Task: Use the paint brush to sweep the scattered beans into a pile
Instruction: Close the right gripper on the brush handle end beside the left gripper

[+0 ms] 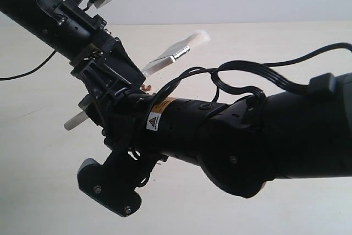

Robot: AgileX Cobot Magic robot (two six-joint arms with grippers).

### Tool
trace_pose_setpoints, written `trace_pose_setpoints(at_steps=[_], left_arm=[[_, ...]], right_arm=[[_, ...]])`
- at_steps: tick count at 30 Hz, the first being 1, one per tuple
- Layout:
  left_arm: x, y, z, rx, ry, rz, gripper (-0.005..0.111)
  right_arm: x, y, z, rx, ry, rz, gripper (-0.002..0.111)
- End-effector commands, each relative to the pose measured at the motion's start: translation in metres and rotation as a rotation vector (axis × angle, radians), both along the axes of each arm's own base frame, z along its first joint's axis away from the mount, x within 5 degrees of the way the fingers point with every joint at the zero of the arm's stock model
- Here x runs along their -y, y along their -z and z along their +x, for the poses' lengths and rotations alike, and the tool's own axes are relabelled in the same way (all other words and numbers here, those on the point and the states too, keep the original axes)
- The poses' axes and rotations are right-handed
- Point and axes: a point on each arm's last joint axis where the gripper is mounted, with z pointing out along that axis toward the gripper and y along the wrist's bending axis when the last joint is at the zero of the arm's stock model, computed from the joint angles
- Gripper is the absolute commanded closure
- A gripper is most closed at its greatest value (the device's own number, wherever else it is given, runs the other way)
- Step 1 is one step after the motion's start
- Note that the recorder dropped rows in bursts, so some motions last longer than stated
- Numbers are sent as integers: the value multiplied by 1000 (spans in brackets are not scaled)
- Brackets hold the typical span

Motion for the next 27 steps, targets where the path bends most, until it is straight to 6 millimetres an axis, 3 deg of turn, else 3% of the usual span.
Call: trace_pose_setpoints(at_steps=[1, 12, 20, 27], left_arm=[[2, -3, -1, -2, -3, -24, 107], [2, -3, -1, -2, -3, -24, 107], [3, -3, -1, -5, -7, -32, 107], [3, -4, -1, -8, -9, -37, 107]], right_arm=[[-3, 1, 4, 29, 15, 22, 70], [-3, 1, 4, 32, 18, 27, 71], [-3, 1, 4, 35, 15, 25, 106], [-3, 1, 4, 38, 13, 23, 108]])
